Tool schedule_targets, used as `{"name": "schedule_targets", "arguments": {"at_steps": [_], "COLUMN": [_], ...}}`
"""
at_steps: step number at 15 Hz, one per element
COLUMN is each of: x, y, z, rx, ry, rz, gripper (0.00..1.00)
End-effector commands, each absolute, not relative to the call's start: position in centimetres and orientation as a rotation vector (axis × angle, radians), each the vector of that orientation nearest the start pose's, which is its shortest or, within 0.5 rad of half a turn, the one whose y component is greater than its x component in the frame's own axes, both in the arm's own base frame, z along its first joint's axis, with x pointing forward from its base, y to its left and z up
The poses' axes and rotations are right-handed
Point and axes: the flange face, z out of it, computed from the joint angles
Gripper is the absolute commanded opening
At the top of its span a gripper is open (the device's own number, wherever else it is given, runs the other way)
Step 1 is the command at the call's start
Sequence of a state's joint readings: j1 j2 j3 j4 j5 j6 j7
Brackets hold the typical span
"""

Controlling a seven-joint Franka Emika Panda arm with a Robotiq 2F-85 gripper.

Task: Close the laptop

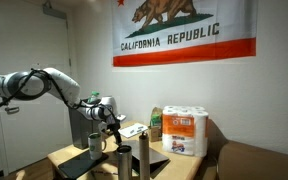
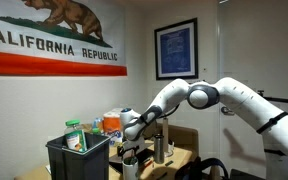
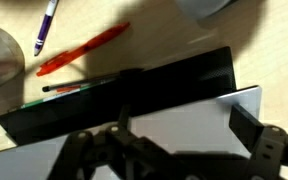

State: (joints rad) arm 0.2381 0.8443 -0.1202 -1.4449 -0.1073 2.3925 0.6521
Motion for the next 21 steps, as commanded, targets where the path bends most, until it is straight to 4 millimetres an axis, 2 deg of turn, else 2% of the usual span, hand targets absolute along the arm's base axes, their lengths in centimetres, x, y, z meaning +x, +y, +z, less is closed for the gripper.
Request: {"name": "schedule_targets", "arguments": {"at_steps": [1, 7, 14, 16, 17, 18, 21], "x": [71.6, 71.0, 70.9, 71.2, 71.4, 70.8, 71.5], "y": [11.0, 10.0, 7.9, 7.6, 7.5, 7.6, 7.6], "z": [18.9, 17.6, 16.1, 16.8, 18.1, 16.1, 17.2], "rx": [-3.168, -3.143, -3.123, -3.106, -3.091, -3.130, -3.111], "ry": [0.682, 0.751, 0.858, 0.852, 0.845, 0.865, 0.870], "rz": [-0.194, -0.094, 0.193, 0.195, 0.175, 0.152, 0.132], "gripper": [1.00, 1.00, 1.00, 1.00, 1.00, 1.00, 1.00]}}
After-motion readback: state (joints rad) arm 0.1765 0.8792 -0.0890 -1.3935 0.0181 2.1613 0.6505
